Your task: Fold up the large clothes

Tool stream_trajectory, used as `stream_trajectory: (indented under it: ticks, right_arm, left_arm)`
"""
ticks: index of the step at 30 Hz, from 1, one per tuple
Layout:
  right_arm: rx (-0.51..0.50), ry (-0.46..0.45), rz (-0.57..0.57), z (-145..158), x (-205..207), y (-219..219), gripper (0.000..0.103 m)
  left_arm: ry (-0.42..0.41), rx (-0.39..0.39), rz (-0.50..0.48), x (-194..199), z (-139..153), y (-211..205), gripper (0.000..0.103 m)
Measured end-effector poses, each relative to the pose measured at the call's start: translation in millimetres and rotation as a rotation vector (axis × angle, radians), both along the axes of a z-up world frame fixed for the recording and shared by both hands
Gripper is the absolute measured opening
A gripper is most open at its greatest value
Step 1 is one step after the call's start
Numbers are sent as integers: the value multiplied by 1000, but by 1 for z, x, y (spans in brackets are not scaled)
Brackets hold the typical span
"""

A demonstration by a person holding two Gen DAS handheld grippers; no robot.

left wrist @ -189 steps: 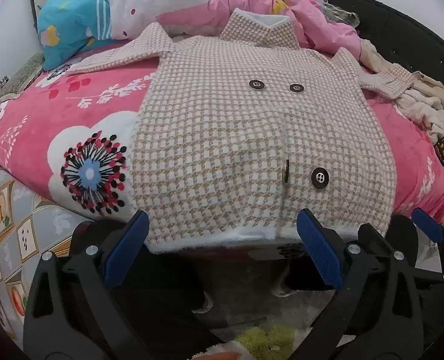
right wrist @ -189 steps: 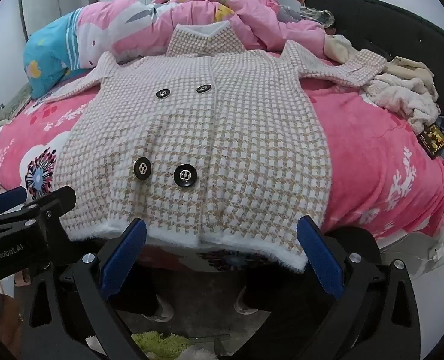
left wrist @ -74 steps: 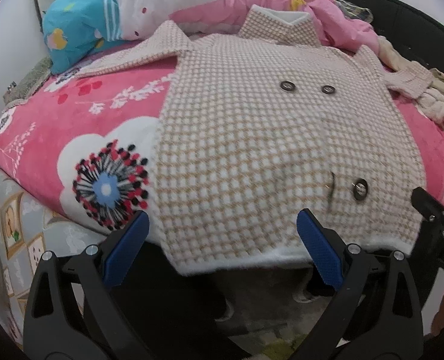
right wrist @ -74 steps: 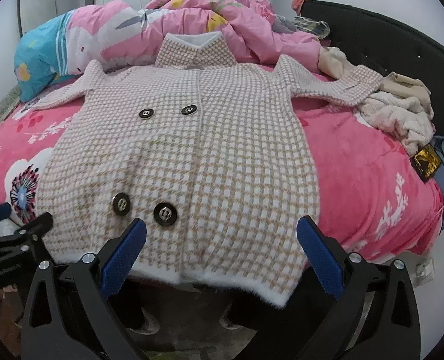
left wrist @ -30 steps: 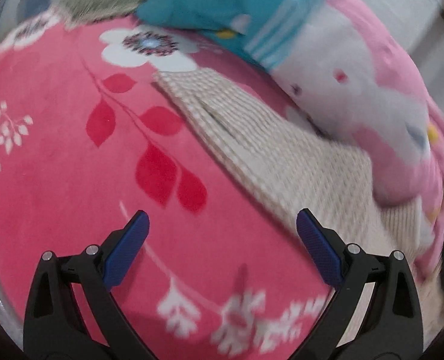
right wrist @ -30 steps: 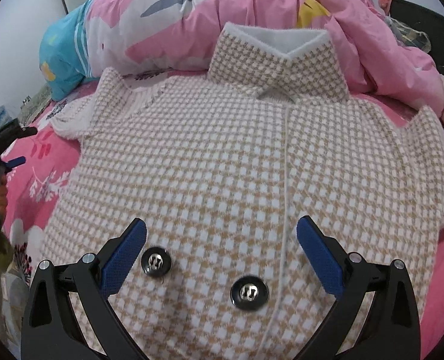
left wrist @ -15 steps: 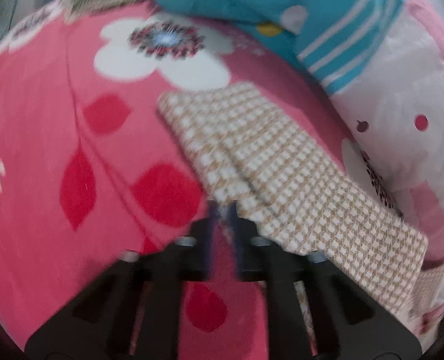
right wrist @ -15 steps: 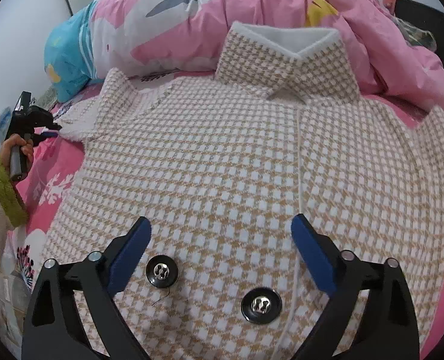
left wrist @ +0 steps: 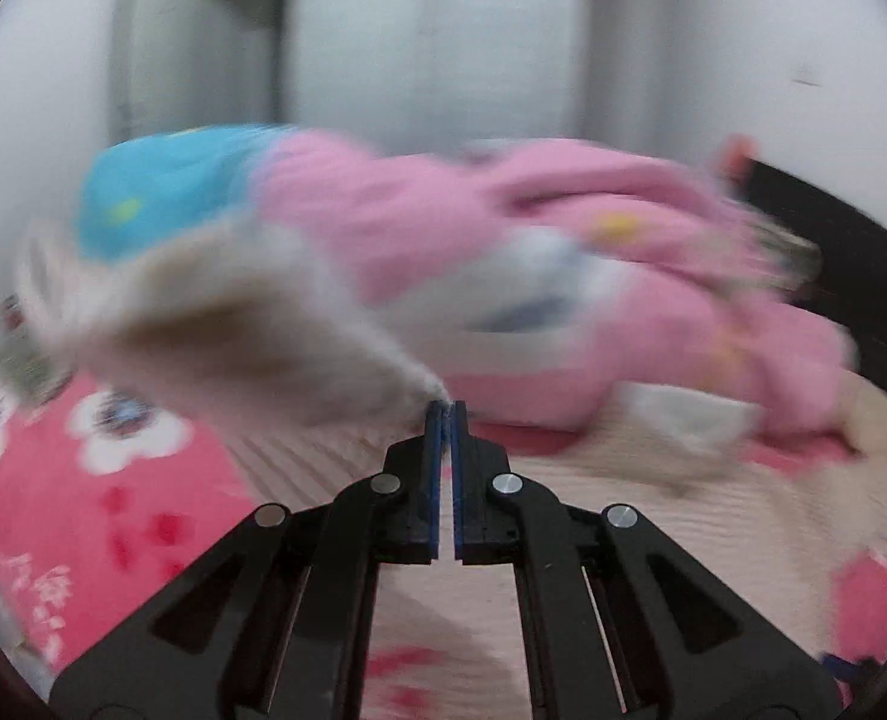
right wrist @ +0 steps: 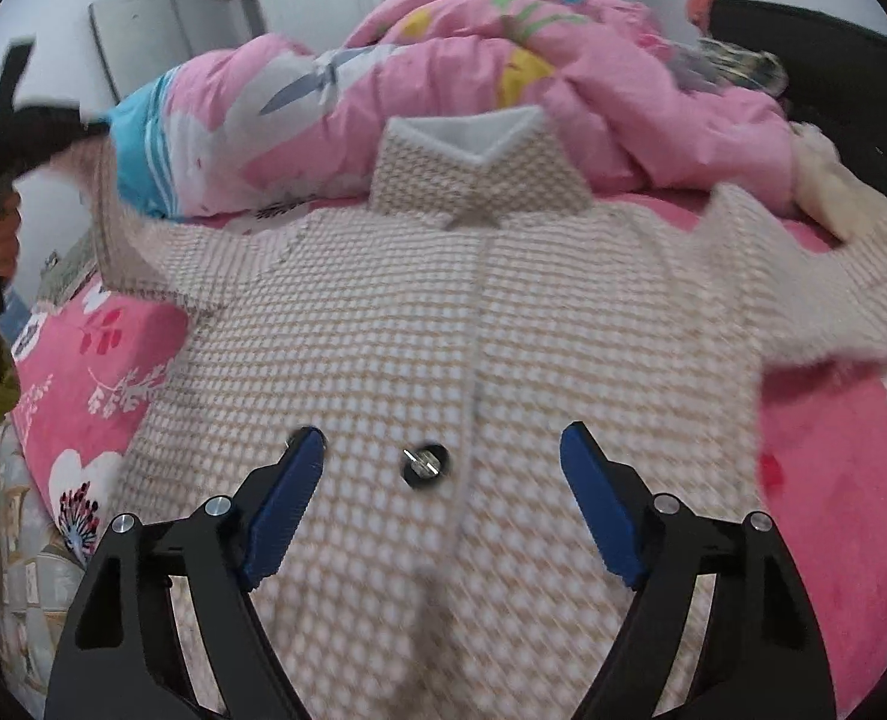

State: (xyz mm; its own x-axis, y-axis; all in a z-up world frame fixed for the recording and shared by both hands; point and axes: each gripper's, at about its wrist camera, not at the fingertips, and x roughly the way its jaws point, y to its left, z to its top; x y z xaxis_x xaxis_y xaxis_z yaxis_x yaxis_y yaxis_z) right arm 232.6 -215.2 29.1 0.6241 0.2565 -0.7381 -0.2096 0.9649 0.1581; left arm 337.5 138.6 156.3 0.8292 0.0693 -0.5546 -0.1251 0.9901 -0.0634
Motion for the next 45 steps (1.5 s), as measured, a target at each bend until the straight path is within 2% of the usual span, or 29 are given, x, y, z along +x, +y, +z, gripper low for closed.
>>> stream_trajectory:
  ticks: [2,4,5,6,7,8,12,14,16,20,24,26,29,33,34,35,36,37,38,40,45]
  right_arm:
    - [1,1,-22,2,-8,-12,79]
    - [-6,1,-47,3,-16,-26,79]
    - [-12,0,-60,3,-21,-34,79]
    - [-17,-1,-69,3,-23,-40,79]
    - [-24,-1,-76,3,-25,-45,79]
    - [-32,1,-85,2,-27,-51,79]
    - [-61,14,-93,-4,-22,-68,76]
    - [-63,30,-76,-8,-10,-68,73]
    - [-18,49,-52,-9,7,-68,70]
    - [202,145,-2,-12,69,-60,66]
    - [321,260,3,-30,141,-41,56]
    - [336,316,-19,-43,174,-33,49]
    - [285,351,-60,-60,208,-25,47]
    - [290,453,-76,-91,234,-14,43]
    - [276,447,-72,-90,235,-11,39]
    - [258,435,-62,-87,234,-7,30]
    - [206,412,-57,-79,231,-2,24]
    - [167,395,-56,-73,229,2,9]
    - [156,379,-42,-66,227,5,4]
    - [154,325,-32,-43,219,8,3]
    - [180,126,13,37,183,5,3]
  left_arm:
    - [27,-30,-114,-1,-4,-48,2]
    - [87,-92,-240,1,-26,-93,6]
    - [135,-115,-295,3,-41,-111,19]
    - [177,-140,-330,5,-57,-123,42]
    - [202,-153,-337,4,-70,-130,52]
    - [213,-164,-329,0,-85,-134,56]
    - [211,-180,-298,-24,-116,-117,66]
    - [198,-182,-254,-40,-124,-96,66]
    - [226,-165,-179,-48,-138,-73,66]
    - [338,-119,-41,-48,-169,-36,66]
    - [392,-124,30,-41,-193,-10,66]
    - [418,-150,46,-38,-205,-2,66]
    - [425,-149,54,-34,-215,6,66]
    - [426,-189,51,-33,-226,16,67]
    - [420,-190,50,-35,-226,16,67]
    - [413,-187,49,-35,-226,17,67]
    - [408,-186,48,-36,-227,17,67]
    - [403,-187,48,-36,-228,18,67]
    - [398,-191,49,-36,-230,19,67]
    - [388,-204,52,-36,-231,20,67]
    - [375,-222,60,-38,-230,24,63]
